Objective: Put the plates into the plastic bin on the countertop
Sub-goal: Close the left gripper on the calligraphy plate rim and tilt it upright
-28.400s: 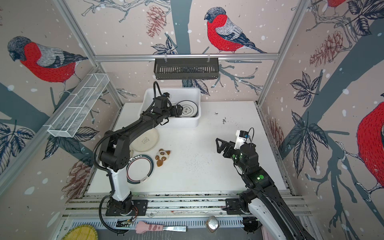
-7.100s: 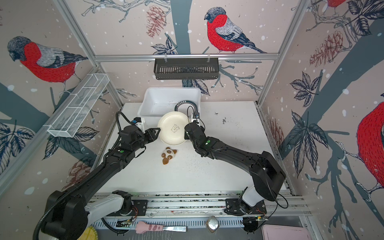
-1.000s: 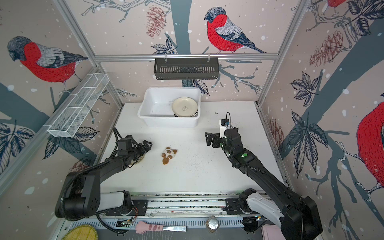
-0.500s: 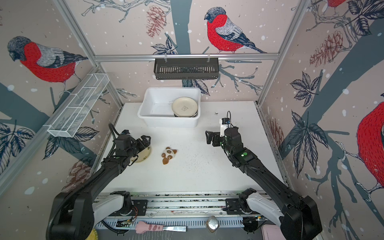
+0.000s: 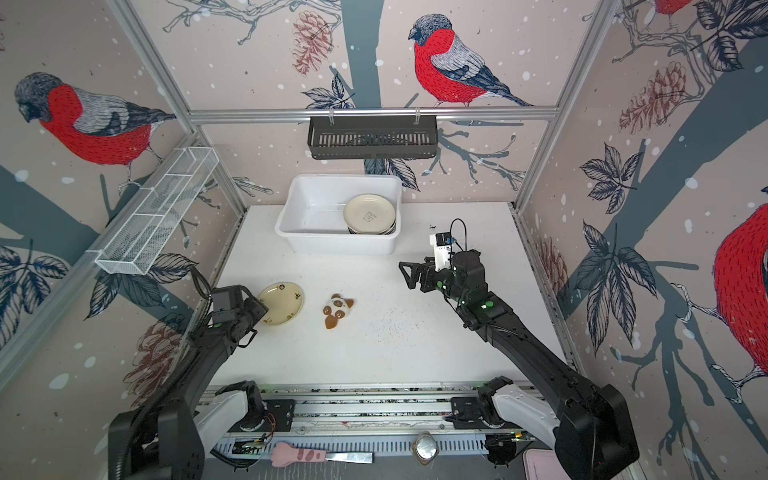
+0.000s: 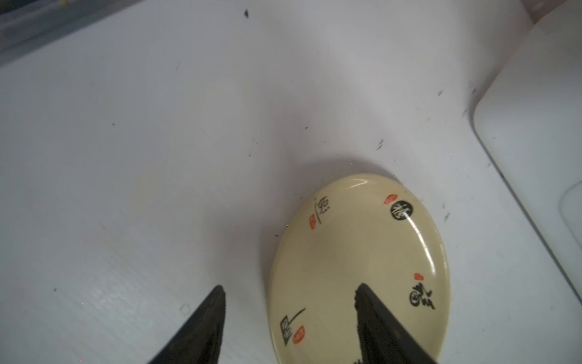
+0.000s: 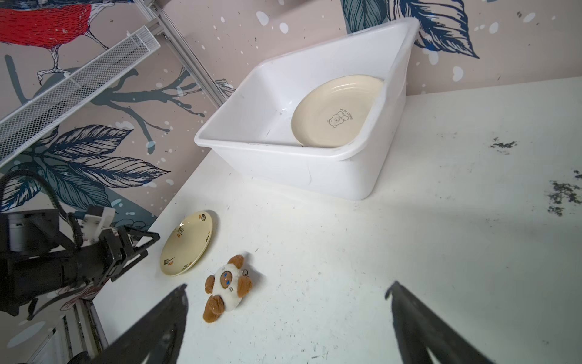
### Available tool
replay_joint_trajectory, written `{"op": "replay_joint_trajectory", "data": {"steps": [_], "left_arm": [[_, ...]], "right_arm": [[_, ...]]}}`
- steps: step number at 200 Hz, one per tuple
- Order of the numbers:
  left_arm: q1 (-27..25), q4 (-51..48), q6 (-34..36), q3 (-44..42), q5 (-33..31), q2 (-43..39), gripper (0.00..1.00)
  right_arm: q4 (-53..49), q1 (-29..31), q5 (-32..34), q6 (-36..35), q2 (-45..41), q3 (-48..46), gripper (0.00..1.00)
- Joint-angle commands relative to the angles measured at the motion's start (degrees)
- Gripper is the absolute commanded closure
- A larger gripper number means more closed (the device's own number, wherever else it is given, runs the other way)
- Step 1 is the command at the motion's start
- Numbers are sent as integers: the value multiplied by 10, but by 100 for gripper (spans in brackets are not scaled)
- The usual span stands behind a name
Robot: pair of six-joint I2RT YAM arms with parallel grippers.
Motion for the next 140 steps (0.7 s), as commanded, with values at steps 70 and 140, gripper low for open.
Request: {"op": "replay_joint_trajectory", "data": {"steps": [70, 140], "left_arm": [[9, 138, -47, -60, 48, 34, 55], [9, 213, -79, -107, 59, 50, 72]], "right_arm": [[-9, -12, 16, 23, -18, -9, 1], [23, -28, -34, 60, -13, -16, 1]]}}
